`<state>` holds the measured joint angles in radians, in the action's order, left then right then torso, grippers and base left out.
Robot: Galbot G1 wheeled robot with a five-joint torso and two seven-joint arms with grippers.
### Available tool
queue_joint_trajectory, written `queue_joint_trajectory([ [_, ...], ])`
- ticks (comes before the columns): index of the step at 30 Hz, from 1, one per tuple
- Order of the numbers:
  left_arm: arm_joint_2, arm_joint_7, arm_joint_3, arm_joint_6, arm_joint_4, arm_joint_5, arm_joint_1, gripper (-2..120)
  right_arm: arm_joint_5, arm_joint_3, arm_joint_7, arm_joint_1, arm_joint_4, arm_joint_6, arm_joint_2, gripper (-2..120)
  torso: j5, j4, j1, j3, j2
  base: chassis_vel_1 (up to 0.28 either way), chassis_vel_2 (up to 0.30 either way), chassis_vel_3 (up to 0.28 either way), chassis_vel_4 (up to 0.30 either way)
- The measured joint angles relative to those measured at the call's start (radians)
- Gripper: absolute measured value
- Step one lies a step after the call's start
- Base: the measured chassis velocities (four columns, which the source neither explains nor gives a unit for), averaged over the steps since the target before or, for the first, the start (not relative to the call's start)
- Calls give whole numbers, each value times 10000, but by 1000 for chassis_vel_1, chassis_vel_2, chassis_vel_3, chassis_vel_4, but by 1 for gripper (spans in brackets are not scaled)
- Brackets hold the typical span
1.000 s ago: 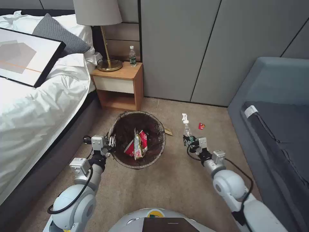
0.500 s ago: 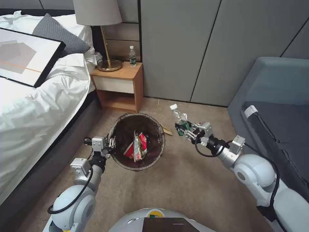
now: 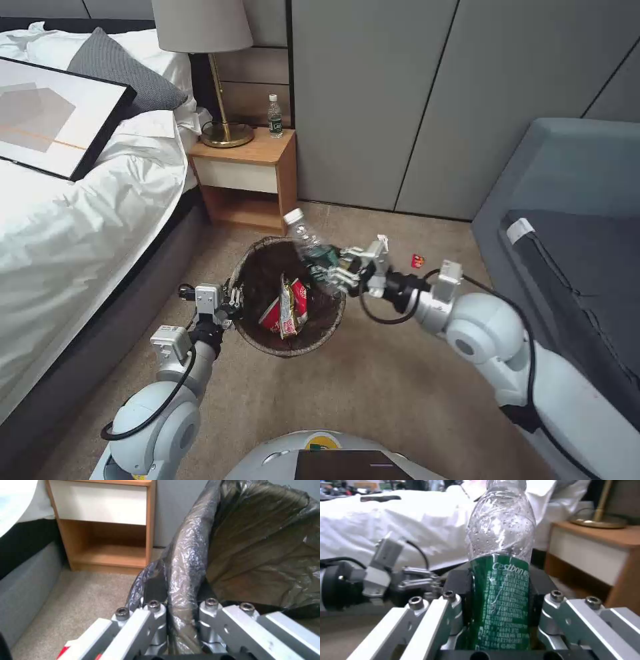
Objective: Pick up the trash bin, then pick up the garbage from the floor and place it into the trash bin.
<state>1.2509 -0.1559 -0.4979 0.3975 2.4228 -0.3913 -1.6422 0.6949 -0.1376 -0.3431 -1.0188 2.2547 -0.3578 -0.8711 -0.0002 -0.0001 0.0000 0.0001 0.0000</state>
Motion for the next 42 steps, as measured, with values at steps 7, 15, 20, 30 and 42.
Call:
queue_joint_trajectory([
  [7,-67,-50,-31,204,93,-91,-4,7,-528,1136,345,309,-200,-160,-327,28,1,1,0,0,0,0,0,0,0],
  [15,-66,-272,-22,478,167,-191,-34,7,-764,1081,385,-19,51,-312,-307,28,0,-1,0,0,0,0,0,0,0],
  [20,-62,-385,-14,624,219,-339,-25,7,-853,1076,517,-56,92,-310,-437,43,2,0,0,0,0,0,0,0,0],
  [30,-52,-459,-31,699,258,-412,-50,7,-887,1044,710,-154,423,-309,-641,78,2,0,0,-1,0,0,0,0,0],
  [42,53,-429,-10,696,317,-349,-132,7,-719,495,858,-541,919,-259,-622,100,2,0,0,-1,0,0,0,0,0],
])
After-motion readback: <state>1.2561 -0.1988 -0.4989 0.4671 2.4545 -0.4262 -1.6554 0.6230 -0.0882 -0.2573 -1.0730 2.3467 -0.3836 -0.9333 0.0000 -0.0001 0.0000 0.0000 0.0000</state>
